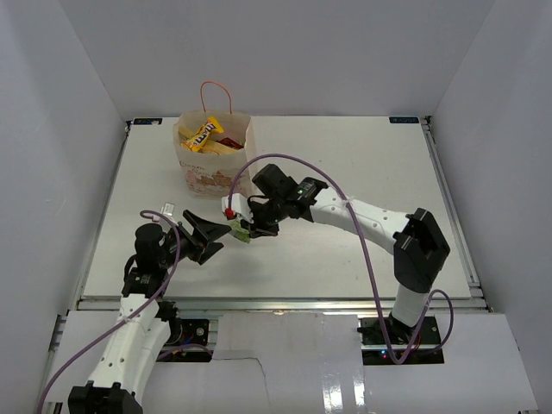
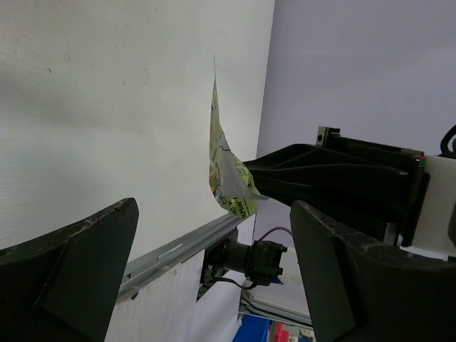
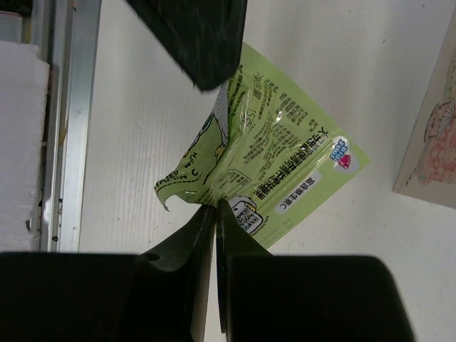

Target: Place the snacks into the paper bag

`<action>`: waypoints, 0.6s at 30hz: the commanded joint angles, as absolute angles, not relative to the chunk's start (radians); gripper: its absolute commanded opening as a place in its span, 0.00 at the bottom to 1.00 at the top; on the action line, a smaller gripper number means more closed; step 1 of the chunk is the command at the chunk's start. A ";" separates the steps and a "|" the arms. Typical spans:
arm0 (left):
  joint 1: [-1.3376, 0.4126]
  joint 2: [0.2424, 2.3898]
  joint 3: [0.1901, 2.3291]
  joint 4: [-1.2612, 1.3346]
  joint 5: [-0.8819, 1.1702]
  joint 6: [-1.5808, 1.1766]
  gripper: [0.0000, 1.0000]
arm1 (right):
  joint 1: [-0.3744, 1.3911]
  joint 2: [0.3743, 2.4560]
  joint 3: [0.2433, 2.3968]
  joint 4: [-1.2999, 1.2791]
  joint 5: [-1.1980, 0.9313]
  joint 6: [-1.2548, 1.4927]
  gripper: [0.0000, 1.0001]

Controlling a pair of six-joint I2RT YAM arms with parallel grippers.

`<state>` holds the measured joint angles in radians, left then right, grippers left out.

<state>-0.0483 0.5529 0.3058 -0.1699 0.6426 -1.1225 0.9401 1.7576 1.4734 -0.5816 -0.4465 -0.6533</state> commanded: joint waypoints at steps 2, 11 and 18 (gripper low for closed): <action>-0.092 0.587 0.334 -0.140 0.594 -1.132 0.98 | 0.992 1.790 1.552 -0.534 -0.333 -0.627 0.08; -0.202 0.696 0.339 -0.071 0.529 -1.152 0.64 | 1.037 1.818 1.580 -0.503 -0.281 -0.626 0.08; -0.207 0.739 0.371 -0.067 0.488 -1.115 0.29 | 1.037 1.781 1.551 -0.517 -0.319 -0.634 0.08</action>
